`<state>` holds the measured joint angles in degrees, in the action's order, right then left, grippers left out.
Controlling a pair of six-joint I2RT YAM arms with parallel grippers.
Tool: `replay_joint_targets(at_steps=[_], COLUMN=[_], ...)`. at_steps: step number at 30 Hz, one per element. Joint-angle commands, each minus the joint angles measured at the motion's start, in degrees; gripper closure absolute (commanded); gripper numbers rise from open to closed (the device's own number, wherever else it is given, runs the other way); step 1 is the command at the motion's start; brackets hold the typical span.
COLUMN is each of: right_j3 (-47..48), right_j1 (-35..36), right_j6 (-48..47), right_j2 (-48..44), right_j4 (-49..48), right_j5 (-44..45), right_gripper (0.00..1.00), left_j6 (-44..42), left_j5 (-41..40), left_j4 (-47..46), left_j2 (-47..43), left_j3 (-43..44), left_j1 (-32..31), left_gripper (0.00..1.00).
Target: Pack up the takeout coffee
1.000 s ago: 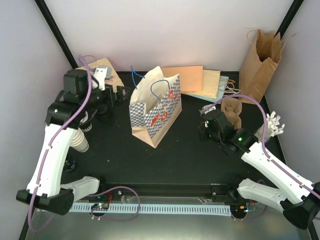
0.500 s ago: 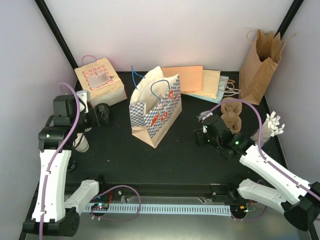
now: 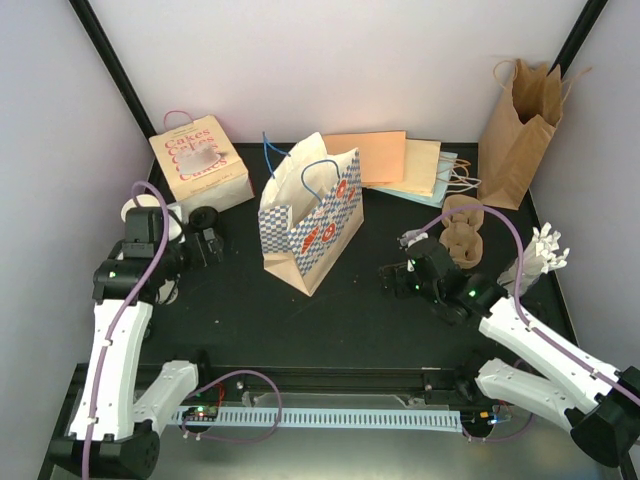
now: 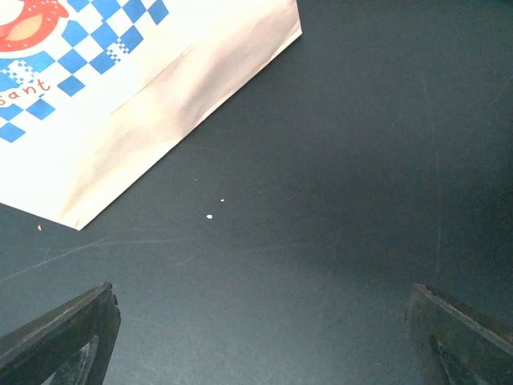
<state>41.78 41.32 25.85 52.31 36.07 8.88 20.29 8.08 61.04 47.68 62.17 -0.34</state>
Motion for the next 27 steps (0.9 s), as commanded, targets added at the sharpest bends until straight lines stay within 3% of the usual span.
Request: replay_joint_targets(at_steps=[1, 7, 14, 17, 23, 27], right_j3=[-1.1, -0.9, -3.5, -4.3, -5.5, -4.9], right_j1=[-0.4, -0.4, -0.4, -0.4, -0.4, -0.4], right_j6=[1.6, 3.4, 3.5, 3.5, 2.9, 1.8], right_j2=[-0.8, -1.9, -7.8, -10.5, -14.1, -14.9], right_j4=[-3.2, -1.9, -4.6, -5.3, -6.1, -5.6], right_j5=[1.0, 1.3, -1.4, -2.3, -4.0, -4.7], right_gripper=[0.0, 0.0, 0.0, 0.0, 0.0, 0.0], left_j6=[-4.1, -7.3, -7.8, -8.7, -11.1, -12.0], left_j5=[-2.0, -11.0, -12.5, -12.7, -12.4, -13.4], left_j4=[-0.2, 2.0, -0.6, 0.5, 1.4, 2.7], left_j2=[1.6, 7.8, 17.4, 23.1, 33.8, 39.8], left_j3=[1.3, 8.3, 17.7, 23.6, 32.7, 37.6], left_j1=[0.4, 1.6, 8.3, 11.2, 12.7, 13.3], left_gripper=[0.01, 0.01, 0.02, 0.11, 0.41, 0.42])
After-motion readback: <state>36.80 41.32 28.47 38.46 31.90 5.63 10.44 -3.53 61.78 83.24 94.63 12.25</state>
